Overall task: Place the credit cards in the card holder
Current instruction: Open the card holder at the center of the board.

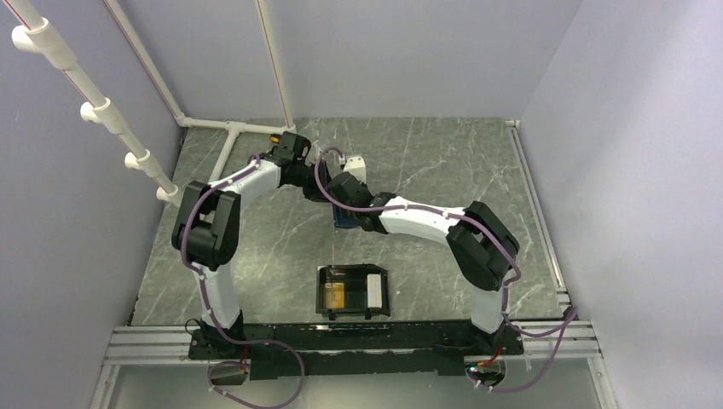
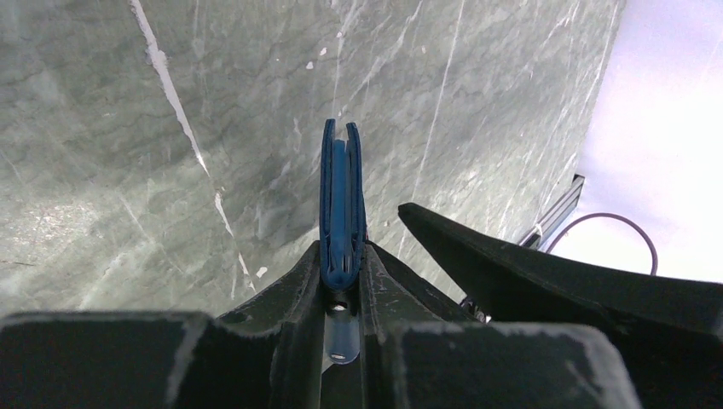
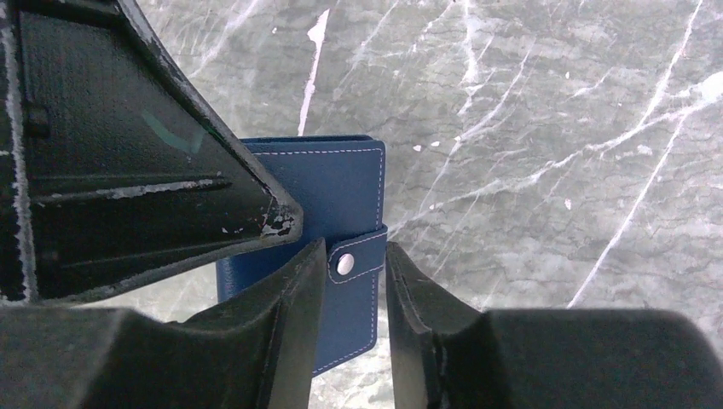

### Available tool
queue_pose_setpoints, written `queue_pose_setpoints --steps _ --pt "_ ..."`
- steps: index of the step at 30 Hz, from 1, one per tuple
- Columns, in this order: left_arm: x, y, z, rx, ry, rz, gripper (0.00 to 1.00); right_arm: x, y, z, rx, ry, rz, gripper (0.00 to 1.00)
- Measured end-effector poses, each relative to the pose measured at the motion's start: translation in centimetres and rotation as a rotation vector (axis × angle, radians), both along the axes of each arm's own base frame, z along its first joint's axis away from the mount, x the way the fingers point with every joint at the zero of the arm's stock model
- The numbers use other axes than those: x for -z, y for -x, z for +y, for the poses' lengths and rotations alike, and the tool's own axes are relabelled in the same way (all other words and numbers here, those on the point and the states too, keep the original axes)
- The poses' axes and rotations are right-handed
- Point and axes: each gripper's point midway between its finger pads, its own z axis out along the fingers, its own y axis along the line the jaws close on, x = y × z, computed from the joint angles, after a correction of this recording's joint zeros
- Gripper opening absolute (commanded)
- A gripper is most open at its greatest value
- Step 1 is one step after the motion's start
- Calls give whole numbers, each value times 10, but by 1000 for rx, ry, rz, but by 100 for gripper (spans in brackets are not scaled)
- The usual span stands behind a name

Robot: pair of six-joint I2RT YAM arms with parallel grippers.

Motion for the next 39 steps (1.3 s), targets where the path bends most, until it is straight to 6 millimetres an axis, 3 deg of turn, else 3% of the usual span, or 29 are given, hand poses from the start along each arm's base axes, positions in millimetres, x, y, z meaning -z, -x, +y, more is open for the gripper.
queue_pose_setpoints --steps 10,13,15,19,21,23,28,30,34,39 --pt "3 -3 3 -14 -27 -14 0 7 -4 2 86 32 3 17" --pt "4 -3 1 -4 -35 -28 0 9 -4 -1 106 39 -3 7" --pt "0 -3 1 2 -32 -40 0 13 -5 -14 128 81 -1 0" --pt "-17 -5 4 10 -19 -91 0 26 -10 -57 173 161 20 0" --pt "-25 -5 5 18 -16 -120 0 23 -4 -77 159 178 36 5" --pt "-33 -7 7 30 -8 -152 0 10 0 -89 115 113 68 17" --pt "-51 -8 6 71 40 -217 0 -45 -11 -78 -26 -159 38 43" --pt "-52 -8 5 82 46 -228 0 -59 -10 -67 -91 -216 25 51" --pt "-52 -8 4 89 44 -236 0 -64 4 -40 -208 -272 41 57" --pt "-52 -8 4 93 43 -238 0 -50 7 -15 -251 -251 84 52"
